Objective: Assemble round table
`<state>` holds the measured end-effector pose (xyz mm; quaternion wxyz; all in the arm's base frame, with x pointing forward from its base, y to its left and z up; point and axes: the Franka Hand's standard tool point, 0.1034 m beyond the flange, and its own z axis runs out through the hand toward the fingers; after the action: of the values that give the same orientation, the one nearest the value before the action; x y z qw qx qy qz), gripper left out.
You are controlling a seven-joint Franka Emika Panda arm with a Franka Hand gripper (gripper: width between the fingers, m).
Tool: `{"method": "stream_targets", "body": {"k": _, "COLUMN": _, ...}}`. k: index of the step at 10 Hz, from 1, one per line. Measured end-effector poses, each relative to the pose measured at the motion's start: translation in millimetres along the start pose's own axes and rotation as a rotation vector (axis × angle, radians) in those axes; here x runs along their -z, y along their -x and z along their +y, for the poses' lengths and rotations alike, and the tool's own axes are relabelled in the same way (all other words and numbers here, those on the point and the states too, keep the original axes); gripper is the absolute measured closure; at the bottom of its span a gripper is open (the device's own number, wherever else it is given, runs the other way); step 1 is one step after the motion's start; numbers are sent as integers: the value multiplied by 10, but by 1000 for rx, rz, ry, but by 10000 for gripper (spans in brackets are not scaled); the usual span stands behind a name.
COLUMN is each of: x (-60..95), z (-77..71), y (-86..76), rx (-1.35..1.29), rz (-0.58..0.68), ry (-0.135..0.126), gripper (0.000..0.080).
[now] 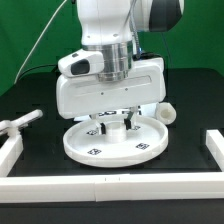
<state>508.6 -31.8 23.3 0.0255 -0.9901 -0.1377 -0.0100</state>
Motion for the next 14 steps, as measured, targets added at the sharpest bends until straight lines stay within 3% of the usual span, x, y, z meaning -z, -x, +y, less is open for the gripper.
{"method": "stream_targets", "body": {"k": 1, "x": -8, "z": 49, "y": -160, "rx": -3, "rz": 13, "ry": 2, "gripper": 396}}
{"method": "stream_targets", "body": {"k": 3, "x": -15, "z": -42, "y": -325, "rx": -52, "rz": 39, "ry": 1, "gripper": 396}}
{"method": "stream_targets", "body": {"k": 9, "x": -8, "z": -77, "y": -345, "rx": -81, "rz": 44, "ry": -6, "gripper": 396}}
{"method": "stream_targets", "body": {"k": 12, "x": -51, "z": -287, "y": -613, "rx": -100, "rz": 86, "ry": 4, "gripper": 396}}
{"method": "stream_targets", "body": {"k": 14, "x": -66, "z": -403, "y": -701, "rx": -103, "rz": 87, "ry": 0, "gripper": 396}}
